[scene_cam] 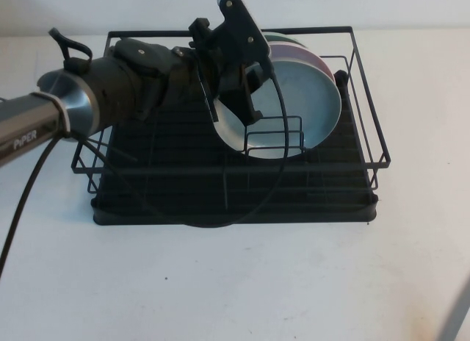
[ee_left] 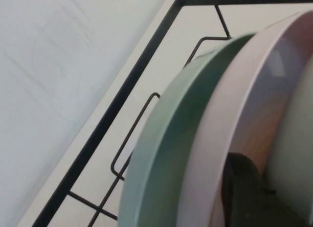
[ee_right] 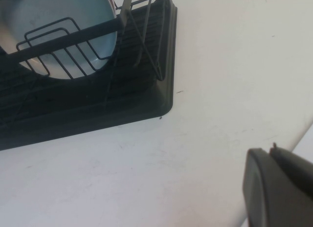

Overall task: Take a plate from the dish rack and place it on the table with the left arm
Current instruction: Grasp the plate from the shelf, then place the plate from the table

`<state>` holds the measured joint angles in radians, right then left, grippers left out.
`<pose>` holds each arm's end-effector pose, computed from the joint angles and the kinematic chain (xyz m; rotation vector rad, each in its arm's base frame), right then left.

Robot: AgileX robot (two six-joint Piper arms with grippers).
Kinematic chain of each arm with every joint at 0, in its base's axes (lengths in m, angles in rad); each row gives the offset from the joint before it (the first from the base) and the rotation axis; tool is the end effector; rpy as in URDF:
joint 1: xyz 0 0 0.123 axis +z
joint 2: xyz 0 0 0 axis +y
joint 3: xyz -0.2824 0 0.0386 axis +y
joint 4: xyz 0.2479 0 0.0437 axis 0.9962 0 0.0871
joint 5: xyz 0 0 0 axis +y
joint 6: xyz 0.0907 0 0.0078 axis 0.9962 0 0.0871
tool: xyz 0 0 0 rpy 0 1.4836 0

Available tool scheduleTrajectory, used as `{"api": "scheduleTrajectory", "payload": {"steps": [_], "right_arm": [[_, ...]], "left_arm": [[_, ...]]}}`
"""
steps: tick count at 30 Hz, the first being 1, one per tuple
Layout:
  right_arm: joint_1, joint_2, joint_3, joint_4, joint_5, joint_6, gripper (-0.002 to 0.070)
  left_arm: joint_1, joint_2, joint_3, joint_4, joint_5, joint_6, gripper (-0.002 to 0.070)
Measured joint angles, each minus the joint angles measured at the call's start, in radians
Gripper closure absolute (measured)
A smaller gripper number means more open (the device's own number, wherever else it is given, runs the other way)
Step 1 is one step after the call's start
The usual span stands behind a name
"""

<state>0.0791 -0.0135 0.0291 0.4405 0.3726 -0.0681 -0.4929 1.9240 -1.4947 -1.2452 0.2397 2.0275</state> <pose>0.0510 0.0183 0.1737 0.1370 1.8533 0.4396 0.3941 -0.2351 0.2750 1.2991 1.4938 -0.0322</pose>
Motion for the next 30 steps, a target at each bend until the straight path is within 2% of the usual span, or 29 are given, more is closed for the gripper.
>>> {"api": "scheduleTrajectory", "payload": {"steps": [2, 4, 11, 19, 22, 25, 27, 30], "right_arm": [[0.000, 0.000, 0.000, 0.000, 0.000, 0.000, 0.0694], [0.000, 0.000, 0.000, 0.000, 0.000, 0.000, 0.0694], [0.000, 0.000, 0.000, 0.000, 0.000, 0.000, 0.0694], [0.000, 0.000, 0.000, 0.000, 0.000, 0.000, 0.0694], [0.000, 0.000, 0.000, 0.000, 0.000, 0.000, 0.0694], [0.000, 0.000, 0.000, 0.000, 0.000, 0.000, 0.0694], [0.000, 0.000, 0.000, 0.000, 0.000, 0.000, 0.0694], [0.000, 0.000, 0.000, 0.000, 0.000, 0.000, 0.0694]], "left_arm": [[0.000, 0.000, 0.000, -0.003, -0.005, 0.000, 0.0545], [0.000, -0.004, 0.000, -0.003, 0.008, 0.003, 0.0605], [-0.002, -0.052, 0.000, -0.025, 0.014, 0.012, 0.0614], [-0.002, -0.240, -0.006, -0.038, 0.002, -0.017, 0.0626], [-0.002, -0.334, -0.006, -0.040, -0.009, -0.142, 0.0626], [-0.002, -0.421, -0.009, 0.026, 0.007, -0.347, 0.0626], [-0.001, -0.471, -0.013, 0.143, 0.079, -0.522, 0.0626], [0.000, -0.516, -0.018, 0.376, 0.311, -0.840, 0.0626]]}}
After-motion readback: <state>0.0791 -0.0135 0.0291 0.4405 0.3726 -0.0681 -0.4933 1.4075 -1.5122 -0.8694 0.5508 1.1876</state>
